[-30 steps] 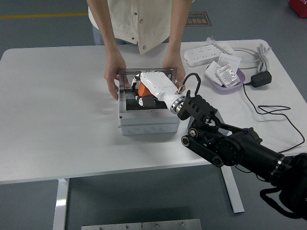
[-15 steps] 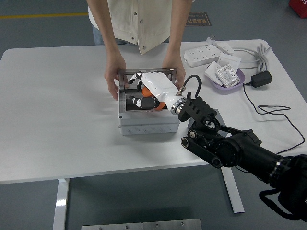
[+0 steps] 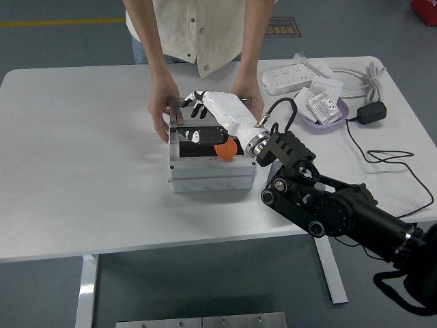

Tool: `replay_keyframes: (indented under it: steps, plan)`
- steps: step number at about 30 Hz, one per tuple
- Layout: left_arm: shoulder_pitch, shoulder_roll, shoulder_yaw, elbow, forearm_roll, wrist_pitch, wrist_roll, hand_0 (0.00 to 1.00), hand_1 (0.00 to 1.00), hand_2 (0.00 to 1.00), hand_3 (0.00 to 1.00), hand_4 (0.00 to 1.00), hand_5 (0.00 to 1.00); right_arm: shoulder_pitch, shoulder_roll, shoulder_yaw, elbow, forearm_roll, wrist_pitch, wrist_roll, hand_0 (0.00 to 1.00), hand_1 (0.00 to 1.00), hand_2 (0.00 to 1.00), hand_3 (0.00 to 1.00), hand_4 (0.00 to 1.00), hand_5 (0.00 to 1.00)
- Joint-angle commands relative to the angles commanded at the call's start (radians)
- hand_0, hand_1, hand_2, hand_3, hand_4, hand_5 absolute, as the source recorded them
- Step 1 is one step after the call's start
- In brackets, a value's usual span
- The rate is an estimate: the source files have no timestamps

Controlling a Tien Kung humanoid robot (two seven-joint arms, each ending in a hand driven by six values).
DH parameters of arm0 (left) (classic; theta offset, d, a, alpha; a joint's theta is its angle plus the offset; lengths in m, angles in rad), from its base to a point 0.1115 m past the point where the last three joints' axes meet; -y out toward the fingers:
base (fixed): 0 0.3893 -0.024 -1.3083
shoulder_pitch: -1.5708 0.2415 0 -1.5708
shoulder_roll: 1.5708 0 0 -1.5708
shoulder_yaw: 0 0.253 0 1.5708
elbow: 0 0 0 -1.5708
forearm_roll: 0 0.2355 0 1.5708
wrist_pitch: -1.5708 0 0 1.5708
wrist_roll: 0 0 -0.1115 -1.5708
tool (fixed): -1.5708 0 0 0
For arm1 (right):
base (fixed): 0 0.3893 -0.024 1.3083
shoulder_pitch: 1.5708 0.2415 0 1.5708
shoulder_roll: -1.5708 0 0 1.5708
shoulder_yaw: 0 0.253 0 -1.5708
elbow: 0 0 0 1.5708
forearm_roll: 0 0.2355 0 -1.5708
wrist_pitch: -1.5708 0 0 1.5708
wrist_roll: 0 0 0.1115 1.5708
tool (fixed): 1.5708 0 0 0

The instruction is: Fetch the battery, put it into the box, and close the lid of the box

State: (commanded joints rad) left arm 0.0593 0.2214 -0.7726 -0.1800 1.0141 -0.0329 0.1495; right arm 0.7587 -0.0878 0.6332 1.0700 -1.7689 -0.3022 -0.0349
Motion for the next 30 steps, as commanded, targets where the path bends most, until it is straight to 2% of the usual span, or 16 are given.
replay_keyframes:
  steps: [6,13,19,26,27,30]
  plan:
    - [-0.001,0.0,0.01,0.0,-0.009,-0.001,0.001,0.655,0.741,0.608,0.552,0.738,0.235,0.02,-0.026,0.035,0.085,0.032,0.04,-0.027,0.626,0.49,0.541,0.694,0.834,0.374]
    - [-0.002,0.003,0.024,0.0,-0.021,-0.002,0.001,0.655,0.741,0.606,0.551,0.741,0.231,0.047,-0.03,0.049,0.094,0.045,0.046,-0.033,0.624,0.476,0.538,0.682,0.843,0.39]
    - [-0.002,0.005,0.023,0.0,-0.021,-0.003,0.003,0.655,0.74,0.604,0.552,0.741,0.219,0.074,-0.023,0.038,0.039,0.075,0.047,-0.027,0.619,0.472,0.534,0.671,0.866,0.428]
    - [-0.002,0.008,0.018,0.0,-0.013,-0.004,0.006,0.655,0.741,0.603,0.553,0.741,0.21,0.116,-0.014,0.025,-0.06,0.101,0.086,-0.03,0.618,0.469,0.525,0.668,0.866,0.449]
    - [-0.002,0.009,0.015,0.0,-0.01,-0.005,0.007,0.655,0.74,0.603,0.553,0.742,0.207,0.122,-0.013,0.022,-0.075,0.107,0.091,-0.031,0.667,0.522,0.563,0.679,0.885,0.601]
    - [0.0,0.011,0.006,0.0,-0.001,-0.006,0.009,0.655,0.74,0.603,0.553,0.742,0.207,0.139,-0.009,0.014,-0.117,0.12,0.101,-0.033,0.667,0.522,0.563,0.679,0.885,0.601]
